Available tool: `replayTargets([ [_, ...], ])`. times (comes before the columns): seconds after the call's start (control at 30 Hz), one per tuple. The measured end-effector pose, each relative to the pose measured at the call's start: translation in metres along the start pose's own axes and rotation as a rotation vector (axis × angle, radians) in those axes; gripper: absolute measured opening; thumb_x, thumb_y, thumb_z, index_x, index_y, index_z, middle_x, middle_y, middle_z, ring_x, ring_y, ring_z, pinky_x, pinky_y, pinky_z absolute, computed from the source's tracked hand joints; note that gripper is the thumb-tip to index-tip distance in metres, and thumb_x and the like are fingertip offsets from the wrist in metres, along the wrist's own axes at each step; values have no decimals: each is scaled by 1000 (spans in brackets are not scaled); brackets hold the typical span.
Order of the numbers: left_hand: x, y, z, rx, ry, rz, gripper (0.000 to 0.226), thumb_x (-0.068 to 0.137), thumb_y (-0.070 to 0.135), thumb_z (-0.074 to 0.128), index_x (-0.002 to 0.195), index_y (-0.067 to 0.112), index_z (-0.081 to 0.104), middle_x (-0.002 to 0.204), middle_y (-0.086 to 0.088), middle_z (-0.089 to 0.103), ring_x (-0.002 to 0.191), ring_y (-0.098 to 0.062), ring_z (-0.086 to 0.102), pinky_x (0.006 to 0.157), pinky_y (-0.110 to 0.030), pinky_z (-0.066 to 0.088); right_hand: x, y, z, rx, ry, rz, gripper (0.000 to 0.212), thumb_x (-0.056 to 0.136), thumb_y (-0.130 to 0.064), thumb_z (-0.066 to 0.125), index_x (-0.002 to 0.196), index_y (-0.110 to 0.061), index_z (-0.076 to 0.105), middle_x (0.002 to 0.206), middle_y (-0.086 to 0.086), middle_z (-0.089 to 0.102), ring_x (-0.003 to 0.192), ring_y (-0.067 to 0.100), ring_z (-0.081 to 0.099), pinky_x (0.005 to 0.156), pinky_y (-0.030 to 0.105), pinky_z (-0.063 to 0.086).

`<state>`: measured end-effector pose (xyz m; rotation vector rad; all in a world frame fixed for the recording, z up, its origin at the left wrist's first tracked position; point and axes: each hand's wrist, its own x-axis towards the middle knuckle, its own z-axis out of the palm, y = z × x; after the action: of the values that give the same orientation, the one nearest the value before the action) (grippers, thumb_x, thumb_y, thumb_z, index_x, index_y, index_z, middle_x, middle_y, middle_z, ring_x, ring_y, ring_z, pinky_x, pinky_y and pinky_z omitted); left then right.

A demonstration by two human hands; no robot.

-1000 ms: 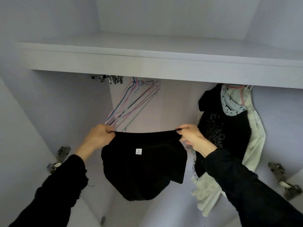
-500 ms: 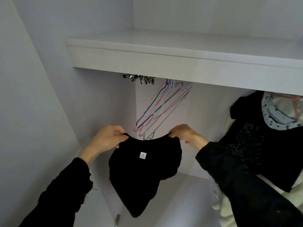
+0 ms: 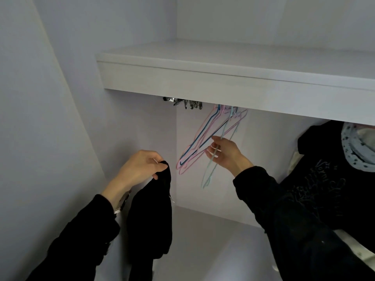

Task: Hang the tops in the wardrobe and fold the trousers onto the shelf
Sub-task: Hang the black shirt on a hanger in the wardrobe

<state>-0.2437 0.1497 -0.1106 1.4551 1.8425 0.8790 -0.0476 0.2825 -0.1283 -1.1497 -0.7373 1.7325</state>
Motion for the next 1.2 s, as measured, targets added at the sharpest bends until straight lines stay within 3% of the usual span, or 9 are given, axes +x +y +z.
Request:
replayTargets([
  [0.1, 2, -1, 1, 18, -9, -12, 11, 83, 13, 66, 72, 17, 67, 59, 7, 67, 57, -15, 63, 77, -28, 46, 0, -11, -3, -3, 115, -165, 30, 98, 2, 28, 111, -13, 51, 66, 4, 40, 44, 10, 32, 40, 19, 30],
  [0.2, 2, 1, 7, 1, -33, -14, 14, 84, 11, 66, 71, 18, 66, 63, 3, 68, 58, -18, 62, 78, -31, 47, -3, -21, -13, -53, 152, -276, 37, 99, 0, 24, 118, -18, 51, 65, 3, 39, 38, 5, 25, 32, 15, 21],
  [0.43, -2, 14, 30, -37, -70, 8, 18, 84, 5, 64, 70, 16, 64, 57, 5, 65, 52, -14, 59, 71, -28, 46, -19, -30, -45, -85, 174, -348, 24, 98, -6, 34, 103, -13, 56, 65, 2, 42, 33, 4, 26, 33, 15, 21],
  [0.7, -16, 28, 45, -66, -105, 47, 24, 84, -1, 62, 67, 15, 63, 50, 7, 63, 48, -7, 58, 56, -13, 46, -23, -56, -78, -165, 335, -438, 37, 97, 1, 22, 103, -16, 55, 70, 2, 43, 51, 12, 29, 33, 13, 25],
  [0.9, -24, 32, 50, 3, -109, 56, 19, 83, 6, 66, 68, 17, 64, 54, 7, 64, 53, -13, 58, 66, -22, 45, -22, -71, -100, -200, 385, -480, 40, 93, 6, 21, 104, -17, 52, 72, 3, 46, 54, 13, 38, 41, 19, 39],
  [1.07, -30, 29, 51, 9, -106, 43, 15, 83, 7, 66, 71, 16, 65, 63, -1, 66, 59, -19, 59, 72, -27, 46, -26, -62, -117, -214, 354, -388, 34, 94, 8, 22, 105, -12, 48, 76, 6, 50, 56, 17, 48, 47, 23, 50],
  [1.2, -31, 26, 54, -8, -106, 39, 14, 83, 6, 66, 72, 15, 66, 62, 0, 66, 60, -19, 59, 73, -29, 46, -34, -56, -124, -279, 321, -415, 40, 94, 8, 22, 106, -14, 53, 75, 4, 50, 53, 12, 39, 39, 17, 37],
])
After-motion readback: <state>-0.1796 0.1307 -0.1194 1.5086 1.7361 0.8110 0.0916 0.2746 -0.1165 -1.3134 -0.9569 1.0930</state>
